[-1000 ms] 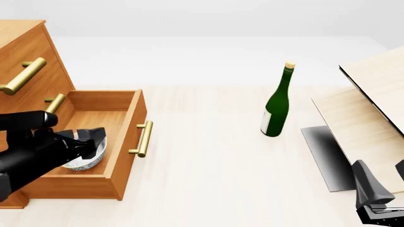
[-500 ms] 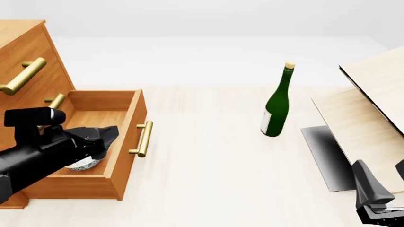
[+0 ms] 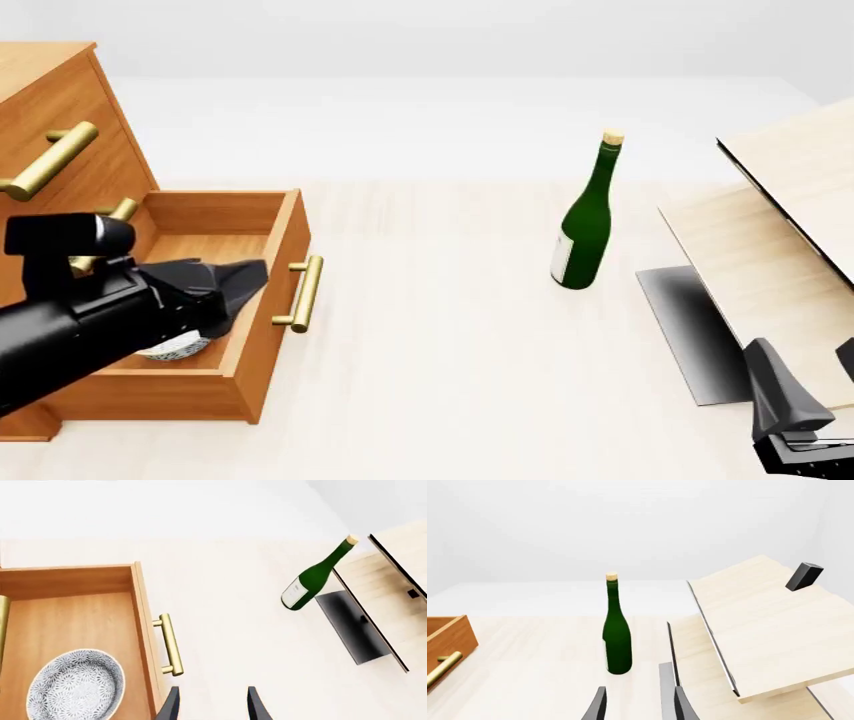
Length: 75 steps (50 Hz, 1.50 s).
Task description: Put the bowl in the bottom drawer of the cabinet and close it.
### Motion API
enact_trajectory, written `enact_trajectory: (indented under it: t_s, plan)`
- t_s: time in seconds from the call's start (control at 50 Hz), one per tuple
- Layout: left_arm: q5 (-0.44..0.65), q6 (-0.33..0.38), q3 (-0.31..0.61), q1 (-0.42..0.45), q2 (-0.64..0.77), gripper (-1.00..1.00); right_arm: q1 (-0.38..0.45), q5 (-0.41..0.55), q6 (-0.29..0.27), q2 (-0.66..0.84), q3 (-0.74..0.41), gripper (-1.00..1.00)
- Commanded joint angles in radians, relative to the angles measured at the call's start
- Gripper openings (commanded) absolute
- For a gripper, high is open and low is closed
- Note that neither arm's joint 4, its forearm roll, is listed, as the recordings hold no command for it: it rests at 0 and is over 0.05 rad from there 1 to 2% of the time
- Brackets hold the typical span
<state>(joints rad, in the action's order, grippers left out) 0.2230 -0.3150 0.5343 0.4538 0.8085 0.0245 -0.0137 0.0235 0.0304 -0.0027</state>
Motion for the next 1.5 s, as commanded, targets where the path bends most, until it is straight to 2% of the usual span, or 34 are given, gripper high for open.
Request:
enact_trajectory:
  t_s: [0.02, 0.24, 0.6, 0.92, 0.98, 1.0, 1.08, 1.22, 1.24, 1.5]
  plan:
    - [0.043, -0.012, 0.032, 0.053, -0.027, 1.0, 0.0, 0.0, 0.0, 0.0, 0.0, 1.0]
    - [0.037, -0.036, 0.046, 0.129, -0.006, 1.0, 0.0, 0.0, 0.0, -0.001, 0.0, 1.0]
    - [-0.018, -0.086, 0.032, 0.205, 0.069, 1.0, 0.0, 0.0, 0.0, 0.0, 0.0, 1.0]
    - [-0.064, -0.12, 0.013, 0.23, 0.119, 1.0, 0.0, 0.0, 0.0, 0.0, 0.0, 1.0]
    - [-0.085, -0.17, -0.001, 0.241, 0.144, 1.0, 0.0, 0.0, 0.0, 0.0, 0.0, 1.0]
    - [-0.089, -0.15, 0.0, 0.236, 0.145, 1.0, 0.0, 0.0, 0.0, 0.0, 0.0, 1.0]
    - [-0.105, -0.162, -0.007, 0.242, 0.165, 1.0, 0.0, 0.0, 0.0, 0.001, 0.0, 1.0]
    - [-0.133, -0.193, -0.02, 0.238, 0.198, 1.0, 0.0, 0.0, 0.0, 0.0, 0.0, 1.0]
    - [-0.143, -0.224, -0.028, 0.245, 0.205, 1.0, 0.0, 0.0, 0.0, 0.0, 0.0, 1.0]
    - [-0.194, -0.262, -0.054, 0.243, 0.268, 1.0, 0.0, 0.0, 0.0, 0.0, 0.0, 1.0]
